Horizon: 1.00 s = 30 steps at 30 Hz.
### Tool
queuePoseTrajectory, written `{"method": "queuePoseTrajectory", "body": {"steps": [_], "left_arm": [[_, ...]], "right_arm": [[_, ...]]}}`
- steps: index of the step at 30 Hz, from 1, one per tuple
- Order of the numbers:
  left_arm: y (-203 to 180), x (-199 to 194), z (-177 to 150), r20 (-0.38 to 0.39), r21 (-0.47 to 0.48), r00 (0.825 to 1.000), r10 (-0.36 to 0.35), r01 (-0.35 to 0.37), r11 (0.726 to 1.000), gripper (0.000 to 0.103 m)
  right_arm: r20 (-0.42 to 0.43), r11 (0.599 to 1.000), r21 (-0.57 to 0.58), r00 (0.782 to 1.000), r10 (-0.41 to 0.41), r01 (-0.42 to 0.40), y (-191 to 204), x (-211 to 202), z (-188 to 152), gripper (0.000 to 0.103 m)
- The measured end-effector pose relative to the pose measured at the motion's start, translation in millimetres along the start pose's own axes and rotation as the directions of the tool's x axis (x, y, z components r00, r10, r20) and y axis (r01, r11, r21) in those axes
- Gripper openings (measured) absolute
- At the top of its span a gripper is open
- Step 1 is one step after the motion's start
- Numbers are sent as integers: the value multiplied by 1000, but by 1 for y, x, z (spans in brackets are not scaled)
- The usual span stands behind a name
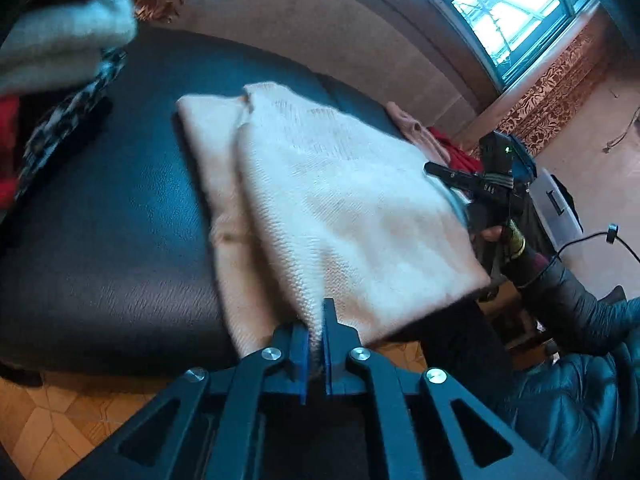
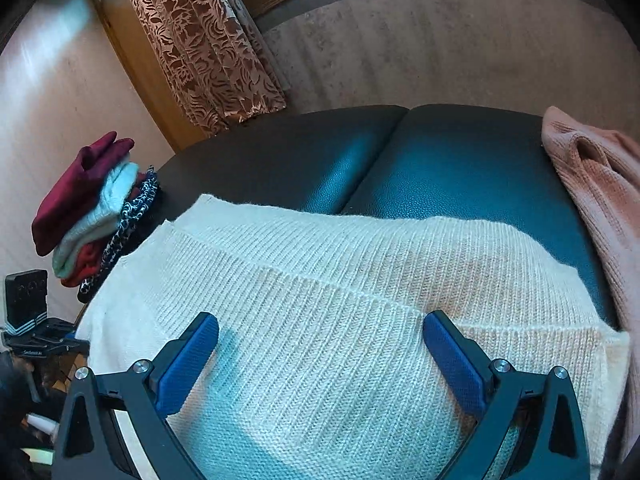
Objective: Fold clothes
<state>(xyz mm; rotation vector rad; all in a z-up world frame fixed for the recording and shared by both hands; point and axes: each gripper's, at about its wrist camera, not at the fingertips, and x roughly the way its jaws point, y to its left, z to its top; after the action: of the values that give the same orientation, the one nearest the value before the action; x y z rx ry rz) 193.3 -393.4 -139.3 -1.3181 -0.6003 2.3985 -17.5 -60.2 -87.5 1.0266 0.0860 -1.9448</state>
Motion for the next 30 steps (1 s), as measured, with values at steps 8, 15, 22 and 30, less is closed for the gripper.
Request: {"method": "queuePoseTrajectory", "body": {"steps": [8, 15, 22, 30], "left_arm": [[16, 3, -27, -5, -108, 1000, -3, 2, 994, 6], [14, -27, 4, 168, -172, 984, -58, 87, 981, 22], [-31, 4, 45, 209, -34, 978, 5, 2, 999, 22], [-6, 54, 57, 204, -135, 950, 235, -211, 968, 2]], "right_arm": [[-7, 1000, -25, 1000, -8, 7, 6, 3, 0, 103], [-25, 997, -58, 998, -57, 56, 11, 7, 0, 103], [-31, 990, -95, 994, -105, 102, 17, 10, 1, 103], [-31, 988, -97, 992, -122, 119, 9, 11, 8, 103]]}}
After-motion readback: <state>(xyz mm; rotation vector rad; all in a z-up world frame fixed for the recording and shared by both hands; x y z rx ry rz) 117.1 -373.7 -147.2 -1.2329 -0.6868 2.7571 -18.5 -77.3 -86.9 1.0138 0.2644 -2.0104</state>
